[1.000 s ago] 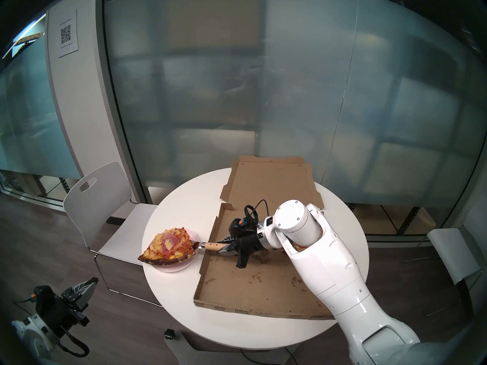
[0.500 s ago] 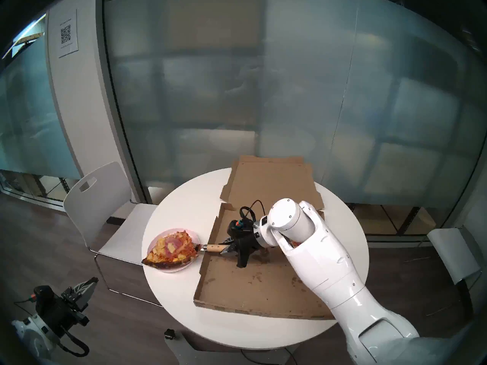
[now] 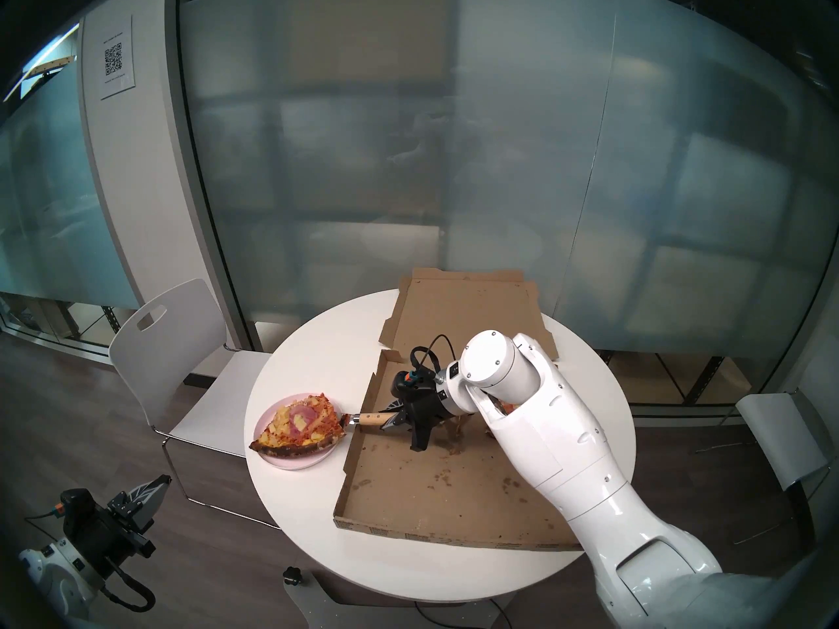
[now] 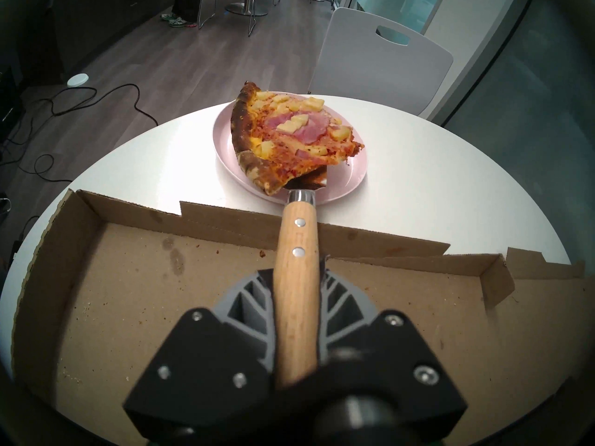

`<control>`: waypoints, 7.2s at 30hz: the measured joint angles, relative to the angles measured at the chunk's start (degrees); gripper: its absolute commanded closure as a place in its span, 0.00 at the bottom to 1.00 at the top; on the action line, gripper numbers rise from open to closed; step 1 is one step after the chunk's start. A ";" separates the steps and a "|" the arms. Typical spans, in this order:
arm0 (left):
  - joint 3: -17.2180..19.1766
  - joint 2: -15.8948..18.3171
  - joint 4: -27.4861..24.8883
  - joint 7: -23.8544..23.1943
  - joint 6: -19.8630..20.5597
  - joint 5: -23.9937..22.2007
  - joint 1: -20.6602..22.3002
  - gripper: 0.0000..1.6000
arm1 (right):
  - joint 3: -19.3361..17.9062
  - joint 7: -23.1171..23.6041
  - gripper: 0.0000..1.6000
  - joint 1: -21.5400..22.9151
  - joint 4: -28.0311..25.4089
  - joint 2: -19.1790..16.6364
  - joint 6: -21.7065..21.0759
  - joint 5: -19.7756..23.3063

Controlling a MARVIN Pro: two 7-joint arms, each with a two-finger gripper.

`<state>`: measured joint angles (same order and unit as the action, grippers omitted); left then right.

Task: Put pizza slice onto the plate

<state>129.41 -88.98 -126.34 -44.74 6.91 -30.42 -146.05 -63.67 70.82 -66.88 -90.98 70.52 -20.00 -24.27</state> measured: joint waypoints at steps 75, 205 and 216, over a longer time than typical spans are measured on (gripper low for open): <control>-0.30 -1.04 0.45 -1.55 0.56 1.16 0.99 1.00 | 4.12 3.50 1.00 0.47 -14.24 -5.61 8.06 -14.62; -22.07 -13.28 -8.34 -1.29 -12.47 18.43 -1.08 1.00 | -51.14 -0.07 1.00 -56.77 -34.78 4.50 11.04 5.14; -20.66 -13.25 -8.25 -1.71 -12.37 17.30 -0.79 1.00 | -49.77 -1.06 1.00 -55.28 -31.38 4.12 11.16 3.67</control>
<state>108.75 -102.23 -134.59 -46.45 -5.46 -13.12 -146.84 -113.44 69.75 -122.16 -122.36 74.64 -8.85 -20.60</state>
